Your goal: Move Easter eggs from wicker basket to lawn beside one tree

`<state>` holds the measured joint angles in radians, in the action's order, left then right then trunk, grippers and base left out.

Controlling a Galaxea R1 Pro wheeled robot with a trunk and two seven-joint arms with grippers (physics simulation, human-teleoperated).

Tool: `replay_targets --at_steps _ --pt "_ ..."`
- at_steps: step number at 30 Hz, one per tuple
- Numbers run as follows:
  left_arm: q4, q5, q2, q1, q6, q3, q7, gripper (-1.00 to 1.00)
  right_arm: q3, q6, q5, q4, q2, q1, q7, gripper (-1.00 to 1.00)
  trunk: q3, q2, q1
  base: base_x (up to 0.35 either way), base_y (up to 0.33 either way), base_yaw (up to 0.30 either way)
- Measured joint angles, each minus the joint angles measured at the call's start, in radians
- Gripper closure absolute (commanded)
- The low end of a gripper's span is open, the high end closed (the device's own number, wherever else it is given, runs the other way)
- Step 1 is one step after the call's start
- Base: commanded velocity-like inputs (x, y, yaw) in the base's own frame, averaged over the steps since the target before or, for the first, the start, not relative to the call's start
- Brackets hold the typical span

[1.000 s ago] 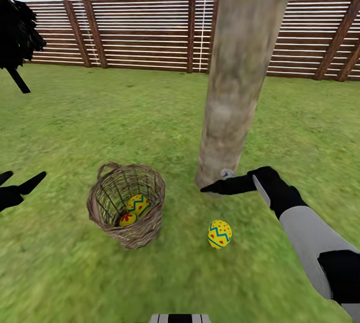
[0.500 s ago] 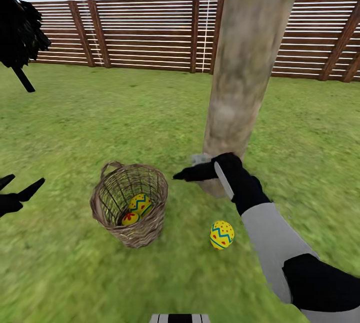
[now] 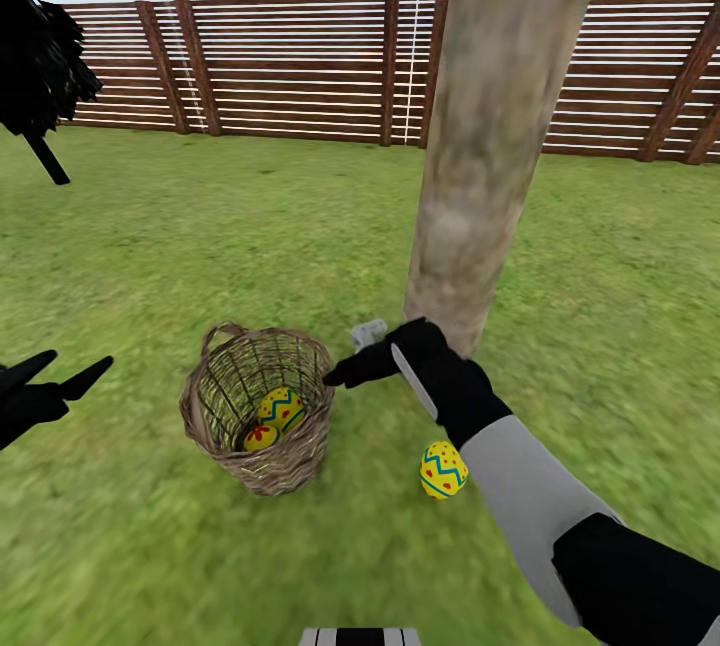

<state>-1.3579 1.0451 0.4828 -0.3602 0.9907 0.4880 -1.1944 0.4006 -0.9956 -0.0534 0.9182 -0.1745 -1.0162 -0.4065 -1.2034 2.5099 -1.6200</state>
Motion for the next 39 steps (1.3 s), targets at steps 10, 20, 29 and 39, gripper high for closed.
replay_targets --at_steps 10,20,29,39 --pt "-0.011 0.001 -0.008 0.003 -0.007 0.016 -0.007 -1.0 -0.001 0.009 -0.002 0.031 0.007 0.011 0.0 -1.0 -0.003 0.0 0.0 0.0 0.0 0.067" --pt "-0.039 0.001 -0.018 0.003 -0.008 0.015 -0.009 -1.0 -0.004 0.034 0.002 0.023 0.0 0.069 0.002 -1.0 -0.013 0.0 0.0 0.0 0.0 0.239" --pt "-0.043 0.0 -0.018 0.004 -0.009 0.015 -0.007 -1.0 -0.008 0.034 0.002 0.026 0.005 0.07 0.003 -1.0 -0.015 0.0 0.001 0.13 0.0 0.129" --pt "-0.043 0.0 -0.018 0.003 -0.009 0.012 -0.007 -1.0 -0.007 0.035 0.003 0.027 0.006 0.071 0.002 -1.0 -0.012 0.0 0.001 0.324 0.084 -0.079"
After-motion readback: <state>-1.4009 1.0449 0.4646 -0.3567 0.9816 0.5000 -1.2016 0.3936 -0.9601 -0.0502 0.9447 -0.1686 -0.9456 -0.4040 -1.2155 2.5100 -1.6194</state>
